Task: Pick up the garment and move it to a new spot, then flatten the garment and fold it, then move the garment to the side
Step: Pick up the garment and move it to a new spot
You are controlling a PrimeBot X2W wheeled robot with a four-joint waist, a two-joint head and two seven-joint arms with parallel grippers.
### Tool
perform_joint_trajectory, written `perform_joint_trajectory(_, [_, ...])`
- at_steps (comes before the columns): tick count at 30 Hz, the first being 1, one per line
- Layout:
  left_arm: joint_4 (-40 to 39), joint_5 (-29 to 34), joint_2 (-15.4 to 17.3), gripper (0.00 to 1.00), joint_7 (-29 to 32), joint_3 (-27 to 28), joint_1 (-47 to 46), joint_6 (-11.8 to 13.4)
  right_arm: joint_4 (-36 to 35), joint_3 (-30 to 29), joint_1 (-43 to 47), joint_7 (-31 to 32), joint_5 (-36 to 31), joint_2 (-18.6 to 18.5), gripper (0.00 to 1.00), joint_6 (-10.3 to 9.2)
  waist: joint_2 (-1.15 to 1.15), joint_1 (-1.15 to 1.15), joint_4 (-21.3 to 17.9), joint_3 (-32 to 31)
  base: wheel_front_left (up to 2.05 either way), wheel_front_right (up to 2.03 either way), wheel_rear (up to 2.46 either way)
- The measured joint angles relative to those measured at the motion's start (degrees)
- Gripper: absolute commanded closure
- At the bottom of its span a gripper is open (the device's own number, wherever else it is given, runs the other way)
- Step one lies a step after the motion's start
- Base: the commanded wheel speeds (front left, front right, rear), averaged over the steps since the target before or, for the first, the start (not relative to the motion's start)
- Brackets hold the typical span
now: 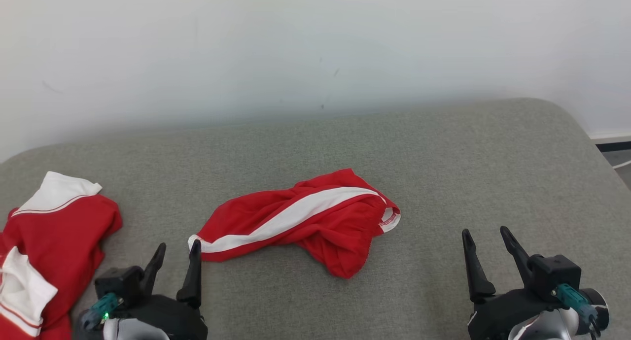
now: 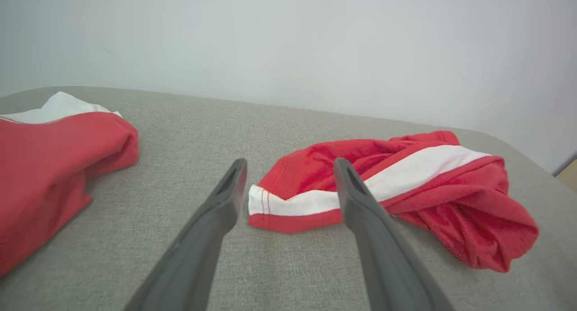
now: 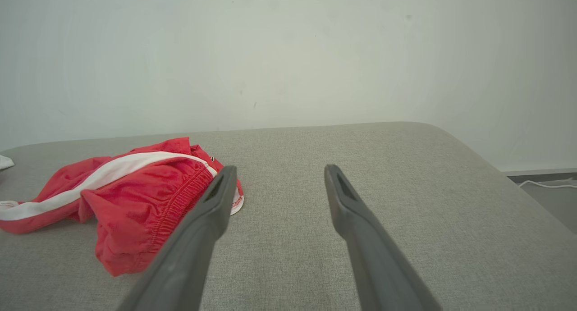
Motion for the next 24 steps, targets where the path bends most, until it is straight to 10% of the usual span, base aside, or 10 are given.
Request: perform_joint_trajectory(24, [-26.19,3.61,3.19,0.0,-0.08,9.24,17.76,1.19,1.45,-1.07,2.26,-7.82,1.08,-0.78,0.0,1.71,0.0,0.0,2.34,-1.65,0.0,0.0,0.0])
